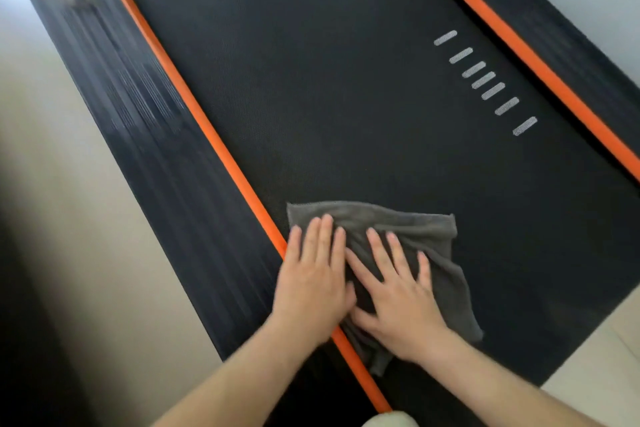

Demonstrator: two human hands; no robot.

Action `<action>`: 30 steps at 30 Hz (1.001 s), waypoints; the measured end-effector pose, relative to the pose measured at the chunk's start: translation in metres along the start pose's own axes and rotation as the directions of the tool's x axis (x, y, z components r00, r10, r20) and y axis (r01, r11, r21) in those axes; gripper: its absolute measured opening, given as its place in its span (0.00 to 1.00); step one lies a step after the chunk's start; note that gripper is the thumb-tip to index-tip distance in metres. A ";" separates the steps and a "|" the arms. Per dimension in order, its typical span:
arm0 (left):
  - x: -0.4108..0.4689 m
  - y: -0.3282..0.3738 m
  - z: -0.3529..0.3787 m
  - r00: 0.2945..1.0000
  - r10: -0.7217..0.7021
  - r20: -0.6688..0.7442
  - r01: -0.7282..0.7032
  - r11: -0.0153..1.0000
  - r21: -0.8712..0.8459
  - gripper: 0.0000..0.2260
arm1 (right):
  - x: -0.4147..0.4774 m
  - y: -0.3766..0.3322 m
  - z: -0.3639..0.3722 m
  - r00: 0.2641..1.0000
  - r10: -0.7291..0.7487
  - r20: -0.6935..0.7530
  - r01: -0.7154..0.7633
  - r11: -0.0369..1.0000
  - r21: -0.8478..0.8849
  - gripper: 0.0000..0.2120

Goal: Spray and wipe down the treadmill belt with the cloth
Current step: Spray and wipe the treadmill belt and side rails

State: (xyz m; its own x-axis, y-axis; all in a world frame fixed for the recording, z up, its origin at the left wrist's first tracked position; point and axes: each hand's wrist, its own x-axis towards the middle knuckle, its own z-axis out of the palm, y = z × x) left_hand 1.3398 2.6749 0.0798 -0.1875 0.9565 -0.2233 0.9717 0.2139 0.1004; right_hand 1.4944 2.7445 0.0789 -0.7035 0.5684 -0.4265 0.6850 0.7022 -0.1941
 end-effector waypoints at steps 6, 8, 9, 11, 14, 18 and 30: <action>0.041 -0.069 -0.029 0.950 -0.296 0.096 0.271 0.939 0.212 0.28 | 0.112 -0.050 -0.038 0.991 -0.126 -0.034 0.123 0.990 -0.072 0.34; 0.039 -0.062 -0.030 0.943 -0.298 0.149 0.264 0.941 0.214 0.29 | 0.105 -0.047 -0.035 0.991 -0.134 -0.005 0.133 0.988 -0.081 0.34; 0.033 -0.054 -0.031 0.949 -0.276 0.150 0.244 0.948 0.204 0.29 | 0.093 -0.042 -0.033 0.991 -0.132 0.007 0.132 0.988 -0.083 0.35; 0.014 -0.030 -0.033 0.958 -0.219 0.184 0.194 0.970 0.145 0.29 | 0.058 -0.032 -0.031 0.993 -0.096 0.066 0.101 0.992 -0.072 0.35; -0.028 0.010 -0.036 0.942 -0.097 0.321 0.078 0.994 0.072 0.31 | -0.004 -0.019 -0.029 0.971 -0.030 0.236 0.050 0.996 -0.077 0.34; -0.066 0.039 -0.041 0.927 -0.057 0.370 0.085 0.995 -0.060 0.32 | -0.047 -0.006 -0.056 0.934 0.006 0.357 0.003 1.000 -0.026 0.30; -0.088 0.056 -0.035 0.996 0.011 0.084 -0.005 0.997 -0.073 0.13 | -0.080 0.033 -0.063 0.801 0.550 0.235 -0.592 0.671 0.447 0.35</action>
State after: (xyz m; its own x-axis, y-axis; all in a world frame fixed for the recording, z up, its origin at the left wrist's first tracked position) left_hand 1.4061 2.6099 0.1393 -0.1640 0.9390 -0.3024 0.9595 0.2230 0.1720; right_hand 1.5609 2.7494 0.1625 -0.1424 0.7412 -0.6560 0.9605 -0.0566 -0.2724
